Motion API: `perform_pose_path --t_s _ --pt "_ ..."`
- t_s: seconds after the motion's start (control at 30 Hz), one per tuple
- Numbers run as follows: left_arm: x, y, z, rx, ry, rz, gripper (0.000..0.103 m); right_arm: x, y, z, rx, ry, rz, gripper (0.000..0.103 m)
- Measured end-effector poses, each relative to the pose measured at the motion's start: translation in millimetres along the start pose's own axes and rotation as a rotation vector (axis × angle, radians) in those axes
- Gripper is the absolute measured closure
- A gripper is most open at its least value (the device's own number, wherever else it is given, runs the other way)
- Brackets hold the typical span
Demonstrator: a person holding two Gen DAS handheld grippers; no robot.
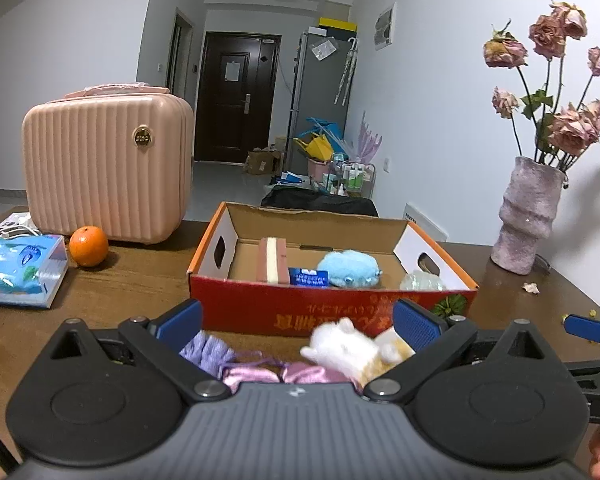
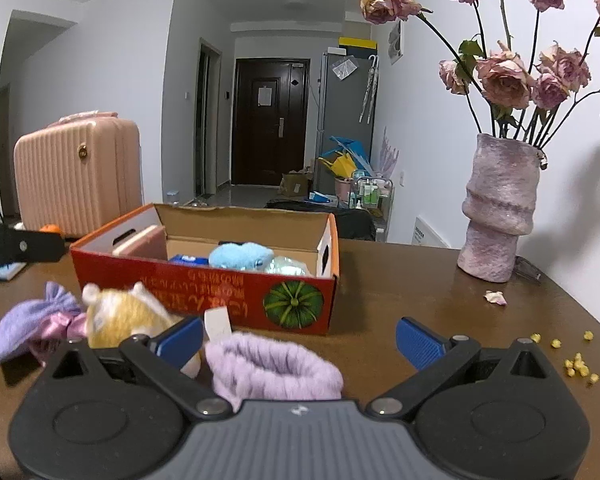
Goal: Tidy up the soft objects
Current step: 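Move the right gripper back to the table toward the white foam cylinder, then close the right gripper on the white foam cylinder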
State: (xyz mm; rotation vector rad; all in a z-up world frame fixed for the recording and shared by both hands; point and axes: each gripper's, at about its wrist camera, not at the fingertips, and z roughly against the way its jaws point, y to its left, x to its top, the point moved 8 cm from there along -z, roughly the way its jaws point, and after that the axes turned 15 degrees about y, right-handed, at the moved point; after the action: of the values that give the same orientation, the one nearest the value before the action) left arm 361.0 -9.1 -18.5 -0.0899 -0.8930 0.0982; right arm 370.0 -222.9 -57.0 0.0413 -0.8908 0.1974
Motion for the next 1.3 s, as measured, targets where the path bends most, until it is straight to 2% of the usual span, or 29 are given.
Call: perform_pose_path --t_s 0.43,0.77,0.9,1.3 --pt "-40.0 -3.0 27.8 0.001 0.023 -0.032 0.000 -44.4 4.8 34.4 0.009 0.013 0.007 0.000" --pt "-80.2 0.0 36.8 0.004 0.084 -0.072 0.000 -68.5 -2.9 46.2 -0.001 0.040 -0.014 0.000" --pt "-90.7 2.5 37.7 0.001 0.104 -0.081 0.000 -71.9 -5.5 42.8 -0.007 0.057 -0.025 0.000" --pt "-91.1 5.1 34.6 -0.004 0.119 -0.062 0.000 -77.1 -7.6 9.5 0.006 0.148 -0.055 0.001"
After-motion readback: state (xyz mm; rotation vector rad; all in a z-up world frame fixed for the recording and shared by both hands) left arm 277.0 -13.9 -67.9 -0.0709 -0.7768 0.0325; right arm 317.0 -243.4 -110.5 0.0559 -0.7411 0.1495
